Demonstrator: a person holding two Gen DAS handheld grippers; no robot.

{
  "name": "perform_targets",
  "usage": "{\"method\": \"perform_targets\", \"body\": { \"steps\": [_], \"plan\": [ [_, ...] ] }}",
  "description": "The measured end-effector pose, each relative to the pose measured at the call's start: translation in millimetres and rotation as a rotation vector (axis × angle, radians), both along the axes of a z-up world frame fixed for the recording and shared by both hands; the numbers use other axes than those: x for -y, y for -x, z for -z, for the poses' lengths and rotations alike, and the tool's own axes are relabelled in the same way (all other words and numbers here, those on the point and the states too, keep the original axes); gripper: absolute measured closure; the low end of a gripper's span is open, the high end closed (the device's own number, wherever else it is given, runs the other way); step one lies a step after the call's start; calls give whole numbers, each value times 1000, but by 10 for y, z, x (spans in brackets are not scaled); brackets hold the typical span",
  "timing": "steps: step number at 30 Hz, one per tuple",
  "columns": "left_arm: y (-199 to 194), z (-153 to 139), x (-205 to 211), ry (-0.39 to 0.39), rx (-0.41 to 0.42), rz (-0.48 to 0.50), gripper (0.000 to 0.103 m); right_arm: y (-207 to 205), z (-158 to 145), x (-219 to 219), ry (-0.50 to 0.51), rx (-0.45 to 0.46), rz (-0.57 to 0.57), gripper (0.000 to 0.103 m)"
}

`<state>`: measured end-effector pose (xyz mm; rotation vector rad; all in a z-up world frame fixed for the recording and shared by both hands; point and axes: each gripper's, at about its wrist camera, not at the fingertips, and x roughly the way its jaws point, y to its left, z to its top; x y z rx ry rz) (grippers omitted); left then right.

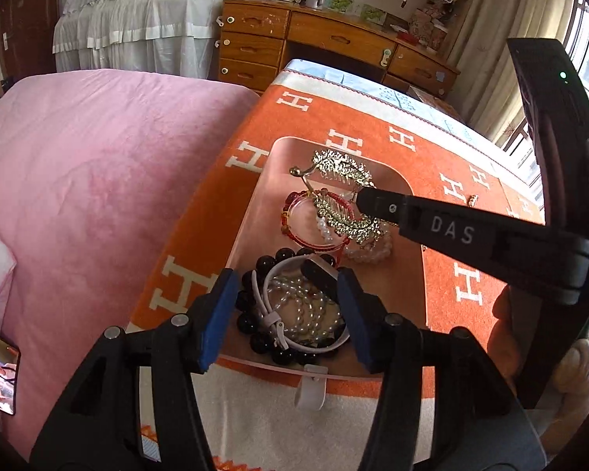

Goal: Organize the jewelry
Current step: 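Carry comb into pink box with right tool while left tool carries watch there, then open both tools and lift them away from the pink box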

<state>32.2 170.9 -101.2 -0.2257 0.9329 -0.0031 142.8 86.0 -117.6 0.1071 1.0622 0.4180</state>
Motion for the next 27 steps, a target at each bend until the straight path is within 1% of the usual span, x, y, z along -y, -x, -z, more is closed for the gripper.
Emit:
{"method": "perform_targets", "body": {
  "steps": [3,4,6,8,10,13,20,23,27],
  "plan": [
    [20,5,-3,-1,2,2,53,8,37,-29,24,-3,1,94],
    [28,11,0,-2,2,2,53,17,44,-35,30,-3,2,91],
    [30,25,-13,4,-1,5,52,27,54,-29,30,0,8,90],
    [26,35,-27,21,-9,7,51,52,44,-18,22,9,11,80],
    [20,47,-39,34,-17,7,49,98,10,-3,17,32,17,73],
    [21,54,-35,33,-20,6,49,170,-46,11,29,77,22,68],
    [13,71,-12,26,-25,-5,48,300,-105,83,26,102,33,67],
    [25,64,2,23,-40,-12,48,358,-121,138,23,111,40,67],
    [60,45,45,-12,-49,-23,48,460,-149,229,11,123,51,67]
  ]
}}
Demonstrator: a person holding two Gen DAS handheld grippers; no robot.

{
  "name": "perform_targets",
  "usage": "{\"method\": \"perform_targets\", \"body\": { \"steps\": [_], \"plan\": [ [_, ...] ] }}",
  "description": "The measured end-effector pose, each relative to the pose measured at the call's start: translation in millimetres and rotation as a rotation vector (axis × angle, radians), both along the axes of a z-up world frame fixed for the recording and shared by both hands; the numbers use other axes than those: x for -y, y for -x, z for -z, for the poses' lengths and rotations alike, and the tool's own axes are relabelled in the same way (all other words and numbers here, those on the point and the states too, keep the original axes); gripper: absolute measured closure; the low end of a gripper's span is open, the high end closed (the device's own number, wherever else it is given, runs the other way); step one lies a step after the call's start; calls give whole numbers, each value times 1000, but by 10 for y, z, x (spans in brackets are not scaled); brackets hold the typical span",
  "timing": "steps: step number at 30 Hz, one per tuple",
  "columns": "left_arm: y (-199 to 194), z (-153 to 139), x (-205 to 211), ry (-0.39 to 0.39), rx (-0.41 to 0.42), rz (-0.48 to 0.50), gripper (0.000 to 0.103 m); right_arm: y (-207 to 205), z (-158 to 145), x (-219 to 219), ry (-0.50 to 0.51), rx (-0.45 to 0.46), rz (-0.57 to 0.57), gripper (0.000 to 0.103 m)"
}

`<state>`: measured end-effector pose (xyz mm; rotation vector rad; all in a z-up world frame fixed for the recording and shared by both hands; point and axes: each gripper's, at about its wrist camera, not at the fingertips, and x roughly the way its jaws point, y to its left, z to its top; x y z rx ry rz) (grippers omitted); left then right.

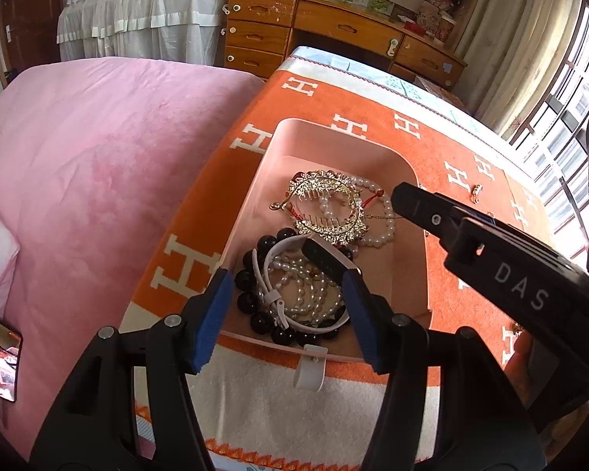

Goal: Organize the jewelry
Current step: 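Open both tools and lift them away from the pink box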

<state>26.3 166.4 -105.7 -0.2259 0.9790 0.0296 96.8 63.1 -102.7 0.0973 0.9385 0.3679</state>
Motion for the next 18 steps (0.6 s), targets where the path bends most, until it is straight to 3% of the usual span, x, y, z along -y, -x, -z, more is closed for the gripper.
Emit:
{"method": "perform_targets", "body": {
  "steps": [8,18],
  "plan": [
    [118,-71,136,-58,13,-8,48,202,-149,229,-37,50,27,67],
    [360,-338,549,-153,125,52,48,468,-319,766,-108,100,76,67]
  ]
}}
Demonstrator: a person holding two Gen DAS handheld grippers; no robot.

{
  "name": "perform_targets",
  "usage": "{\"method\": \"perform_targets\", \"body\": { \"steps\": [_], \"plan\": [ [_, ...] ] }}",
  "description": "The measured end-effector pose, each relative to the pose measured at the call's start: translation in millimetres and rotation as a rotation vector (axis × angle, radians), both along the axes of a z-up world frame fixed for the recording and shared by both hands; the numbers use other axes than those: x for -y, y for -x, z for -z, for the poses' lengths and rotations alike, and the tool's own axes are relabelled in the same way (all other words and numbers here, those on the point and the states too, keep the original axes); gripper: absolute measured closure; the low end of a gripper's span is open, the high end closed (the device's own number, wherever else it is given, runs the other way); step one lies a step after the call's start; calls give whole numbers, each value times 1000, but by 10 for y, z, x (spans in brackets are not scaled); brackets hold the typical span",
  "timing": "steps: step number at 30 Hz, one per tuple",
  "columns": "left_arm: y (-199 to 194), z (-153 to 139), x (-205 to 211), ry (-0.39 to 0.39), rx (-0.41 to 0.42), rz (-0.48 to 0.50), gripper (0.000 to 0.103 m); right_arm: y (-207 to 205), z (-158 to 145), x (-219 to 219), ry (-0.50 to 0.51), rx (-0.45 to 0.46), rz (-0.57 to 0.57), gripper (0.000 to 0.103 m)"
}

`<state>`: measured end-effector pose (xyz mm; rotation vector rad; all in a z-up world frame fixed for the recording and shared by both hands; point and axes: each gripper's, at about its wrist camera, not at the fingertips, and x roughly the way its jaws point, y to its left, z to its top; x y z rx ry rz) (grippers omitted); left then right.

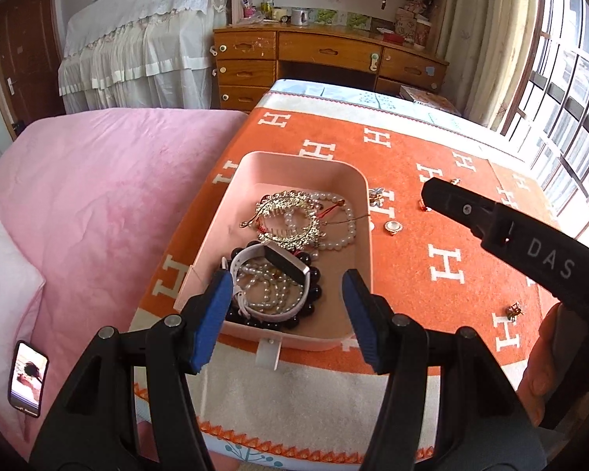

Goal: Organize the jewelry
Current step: 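Open both tools and lift them away from the pink box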

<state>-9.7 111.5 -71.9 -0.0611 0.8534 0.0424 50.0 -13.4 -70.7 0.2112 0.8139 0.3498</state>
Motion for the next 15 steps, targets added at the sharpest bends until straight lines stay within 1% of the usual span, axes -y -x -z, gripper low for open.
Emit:
{"method": "perform_targets", "body": {
  "steps": [2,5,7,10,13,15],
  "plan": [
    [37,-77,115,-9,27,16,48,45,-24,135,-8,5,14,67],
    [73,-190,251,24,67,42,48,121,-55,364,-14,11,39,67],
    [68,-235,345,31,73,52,48,178,-77,532,-14,19,60,67],
    [38,-308,501,10,82,59,48,265,-114,803,-21,26,97,67],
    [16,-416,634,33,109,80,48,345,-143,1091,-28,29,134,67],
    [1,-501,740,35,133,89,48,385,-156,1276,-31,30,159,67]
  ]
}}
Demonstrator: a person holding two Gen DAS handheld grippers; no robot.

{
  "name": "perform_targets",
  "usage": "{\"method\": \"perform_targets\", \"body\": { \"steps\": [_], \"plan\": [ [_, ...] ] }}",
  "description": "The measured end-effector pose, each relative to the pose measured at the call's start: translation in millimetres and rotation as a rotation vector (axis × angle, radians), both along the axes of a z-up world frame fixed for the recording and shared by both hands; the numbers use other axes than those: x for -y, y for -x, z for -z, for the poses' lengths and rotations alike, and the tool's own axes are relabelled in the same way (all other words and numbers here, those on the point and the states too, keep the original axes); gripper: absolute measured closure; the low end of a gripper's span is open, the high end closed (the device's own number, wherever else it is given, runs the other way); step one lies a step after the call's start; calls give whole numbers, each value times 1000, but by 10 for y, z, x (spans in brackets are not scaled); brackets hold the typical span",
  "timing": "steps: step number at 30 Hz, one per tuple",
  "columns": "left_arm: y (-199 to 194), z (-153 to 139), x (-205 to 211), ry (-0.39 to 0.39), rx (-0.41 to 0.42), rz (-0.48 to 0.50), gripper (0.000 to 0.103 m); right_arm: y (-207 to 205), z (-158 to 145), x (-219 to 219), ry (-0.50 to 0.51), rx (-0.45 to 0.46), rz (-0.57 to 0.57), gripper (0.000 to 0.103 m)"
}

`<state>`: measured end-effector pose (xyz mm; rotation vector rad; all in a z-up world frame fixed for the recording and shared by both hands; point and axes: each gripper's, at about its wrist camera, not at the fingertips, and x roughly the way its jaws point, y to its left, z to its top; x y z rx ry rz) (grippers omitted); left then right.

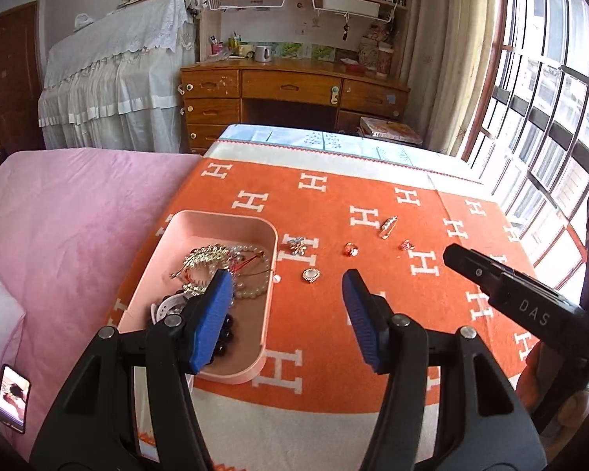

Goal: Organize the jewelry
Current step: 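Open both tools and lift them away from the pink box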

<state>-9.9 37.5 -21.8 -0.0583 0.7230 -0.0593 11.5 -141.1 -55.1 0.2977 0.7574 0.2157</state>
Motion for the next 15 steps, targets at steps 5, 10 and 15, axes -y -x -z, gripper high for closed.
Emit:
{"method": "perform_targets", "body": {
  "steps": [5,10,15],
  "plan": [
    [-47,-160,329,-34,45,52,48,91,-54,421,7,1,34,67],
    [-159,-249,712,-65,52,145,48,119,-118,707,42,3,40,66],
    [-362,-284,977,-47,6,195,48,120,-175,884,81,4,38,54]
  ]
}}
